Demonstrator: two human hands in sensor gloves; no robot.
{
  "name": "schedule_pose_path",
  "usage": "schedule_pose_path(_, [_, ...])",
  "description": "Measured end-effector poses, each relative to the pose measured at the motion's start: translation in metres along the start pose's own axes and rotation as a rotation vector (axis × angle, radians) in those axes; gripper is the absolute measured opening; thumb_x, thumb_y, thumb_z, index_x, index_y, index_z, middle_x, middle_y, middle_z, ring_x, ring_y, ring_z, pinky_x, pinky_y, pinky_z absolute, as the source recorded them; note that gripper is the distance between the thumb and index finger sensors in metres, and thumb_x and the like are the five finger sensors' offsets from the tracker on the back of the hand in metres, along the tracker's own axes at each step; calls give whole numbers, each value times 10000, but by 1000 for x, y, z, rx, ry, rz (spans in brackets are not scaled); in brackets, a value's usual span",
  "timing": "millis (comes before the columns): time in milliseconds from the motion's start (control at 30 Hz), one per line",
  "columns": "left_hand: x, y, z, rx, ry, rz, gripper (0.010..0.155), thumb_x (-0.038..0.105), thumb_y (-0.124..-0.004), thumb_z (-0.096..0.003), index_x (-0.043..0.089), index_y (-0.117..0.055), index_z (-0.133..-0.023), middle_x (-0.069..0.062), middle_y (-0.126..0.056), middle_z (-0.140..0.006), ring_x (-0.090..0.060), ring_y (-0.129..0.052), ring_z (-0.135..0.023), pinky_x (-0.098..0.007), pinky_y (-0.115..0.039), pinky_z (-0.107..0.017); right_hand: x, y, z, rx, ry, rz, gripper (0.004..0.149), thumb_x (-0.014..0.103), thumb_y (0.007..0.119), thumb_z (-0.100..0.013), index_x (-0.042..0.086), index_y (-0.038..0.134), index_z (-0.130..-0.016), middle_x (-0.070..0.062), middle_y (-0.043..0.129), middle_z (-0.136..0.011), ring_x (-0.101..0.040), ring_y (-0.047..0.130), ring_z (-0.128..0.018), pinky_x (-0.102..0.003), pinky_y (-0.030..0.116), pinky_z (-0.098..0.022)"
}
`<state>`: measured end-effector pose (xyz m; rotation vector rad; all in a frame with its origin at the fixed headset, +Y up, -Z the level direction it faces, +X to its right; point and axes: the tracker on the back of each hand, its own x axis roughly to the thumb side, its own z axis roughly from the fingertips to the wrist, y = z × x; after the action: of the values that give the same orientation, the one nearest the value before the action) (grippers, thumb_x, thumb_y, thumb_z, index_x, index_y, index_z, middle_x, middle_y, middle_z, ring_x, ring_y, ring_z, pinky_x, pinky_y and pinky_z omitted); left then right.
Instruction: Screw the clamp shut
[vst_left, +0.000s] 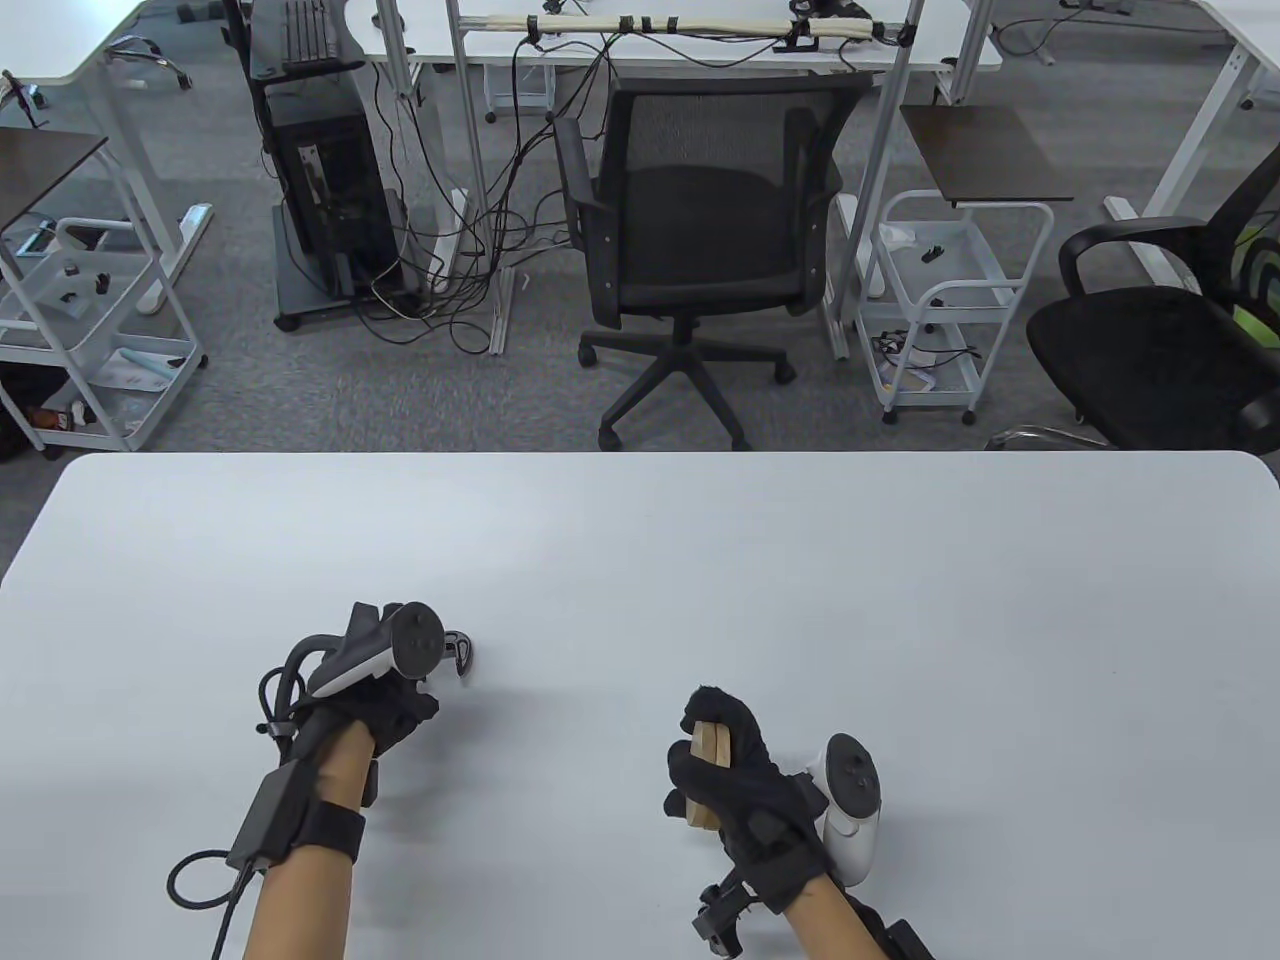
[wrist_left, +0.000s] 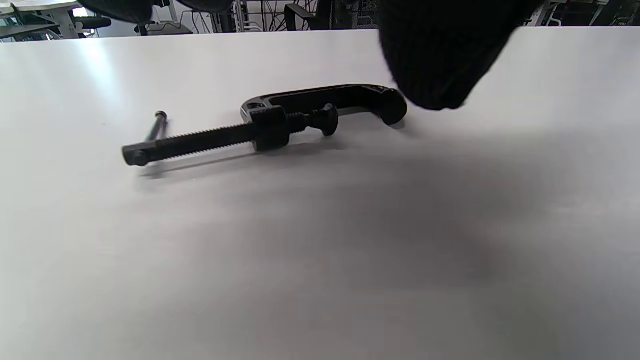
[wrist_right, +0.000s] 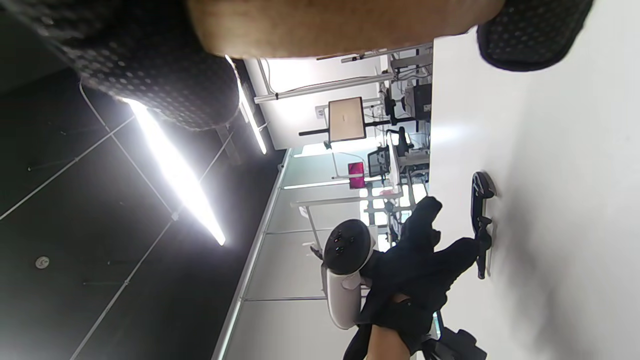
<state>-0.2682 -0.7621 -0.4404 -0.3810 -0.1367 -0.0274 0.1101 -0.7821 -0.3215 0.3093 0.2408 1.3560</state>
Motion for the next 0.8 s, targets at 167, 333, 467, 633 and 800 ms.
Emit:
schedule_pose_path(167, [9, 5, -14, 1, -59, 12, 929, 371, -898, -452, 240, -293, -1145, -179, -220, -1228, -556, -344, -1088, -732, -517, -705, 1, -1, -1, -10, -5, 10, 806, 529, 926, -468, 335, 427, -1071, -236, 292, -1100, -561, 528, -854, -622, 722, -484])
schedule_pose_path(333, [-2, 2, -26, -87, 11, -55, 953, 371, -902, -449, 242, -264, -1145, -170, -197, -1229, -553, -322, -1095, -727, -507, -718, 1, -4, 0, -20, -2, 0, 807, 526, 927, -469, 331, 427, -1072, -237, 291, -1100, -562, 525, -854, -624, 717, -484])
schedule_pose_path(467, [-6, -5, -31, -36, -44, 33, 926, 341, -929, -428, 231, -348, -1141, -145, -337, -1222, -529, -412, -1089, -725, -559, -695, -2, -4, 0, -8, 13, 36, 805, 526, 927, -466, 327, 434, -1071, -243, 300, -1096, -562, 529, -850, -625, 716, -482])
schedule_pose_path(633, [-8, -11, -41, -109, -7, -23, 938, 342, -914, -440, 226, -308, -1146, -174, -258, -1220, -521, -381, -1091, -713, -551, -706, -8, -3, -1, -4, 38, 25, 807, 521, 932, -462, 324, 440, -1070, -243, 303, -1096, -564, 527, -850, -629, 712, -480])
schedule_pose_path(800, [-9, -15, -48, -98, -25, -21, 908, 303, -908, -442, 192, -336, -1139, -209, -360, -1182, -517, -513, -1017, -645, -629, -689, -8, -2, -2, -7, 39, 41, 805, 521, 931, -461, 324, 441, -1069, -245, 303, -1095, -564, 526, -849, -630, 709, -481])
